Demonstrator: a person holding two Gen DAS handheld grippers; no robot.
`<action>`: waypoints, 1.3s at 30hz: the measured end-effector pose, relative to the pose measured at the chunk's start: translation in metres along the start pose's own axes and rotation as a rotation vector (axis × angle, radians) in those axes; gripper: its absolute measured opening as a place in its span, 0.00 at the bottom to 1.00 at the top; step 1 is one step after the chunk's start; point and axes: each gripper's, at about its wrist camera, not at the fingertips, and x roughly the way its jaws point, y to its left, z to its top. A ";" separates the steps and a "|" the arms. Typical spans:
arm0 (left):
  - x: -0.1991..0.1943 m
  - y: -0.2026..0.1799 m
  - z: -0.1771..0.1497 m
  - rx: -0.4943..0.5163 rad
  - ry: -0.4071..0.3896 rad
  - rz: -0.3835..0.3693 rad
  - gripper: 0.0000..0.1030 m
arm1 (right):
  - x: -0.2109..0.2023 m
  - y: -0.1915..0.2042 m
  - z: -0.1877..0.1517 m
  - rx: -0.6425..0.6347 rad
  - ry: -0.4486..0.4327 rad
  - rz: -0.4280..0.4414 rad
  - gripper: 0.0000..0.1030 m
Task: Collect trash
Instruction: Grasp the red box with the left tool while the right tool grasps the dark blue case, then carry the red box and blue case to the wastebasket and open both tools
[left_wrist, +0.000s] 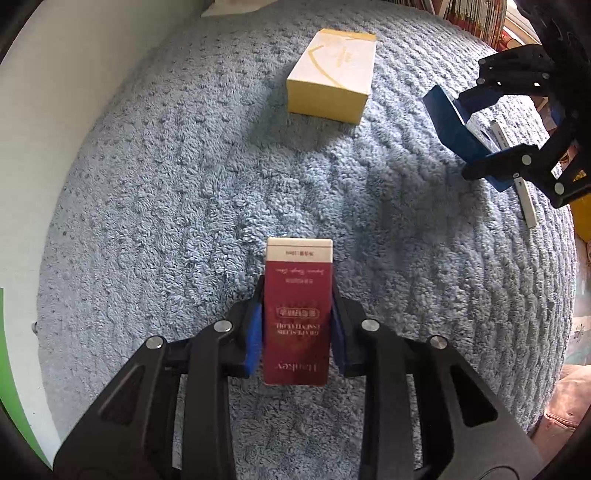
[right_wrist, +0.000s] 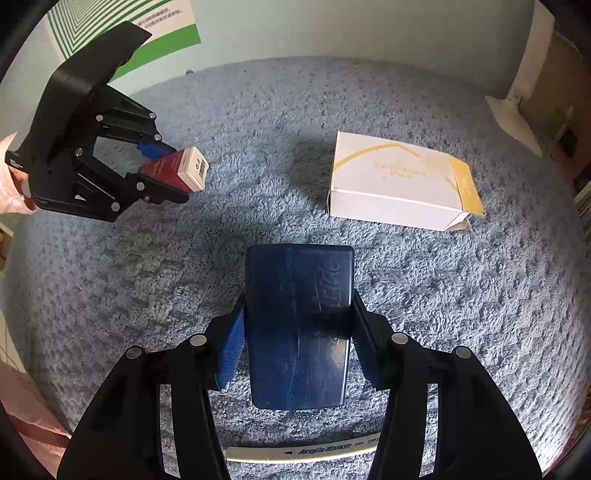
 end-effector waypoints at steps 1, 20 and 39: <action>-0.004 -0.004 -0.001 0.002 -0.002 0.007 0.26 | -0.006 -0.001 -0.001 0.007 -0.014 0.001 0.51; -0.061 -0.098 0.031 0.121 -0.063 0.101 0.26 | -0.110 -0.010 -0.082 0.100 -0.175 -0.019 0.51; -0.054 -0.316 0.080 0.381 -0.118 0.027 0.26 | -0.207 -0.040 -0.259 0.336 -0.209 -0.135 0.51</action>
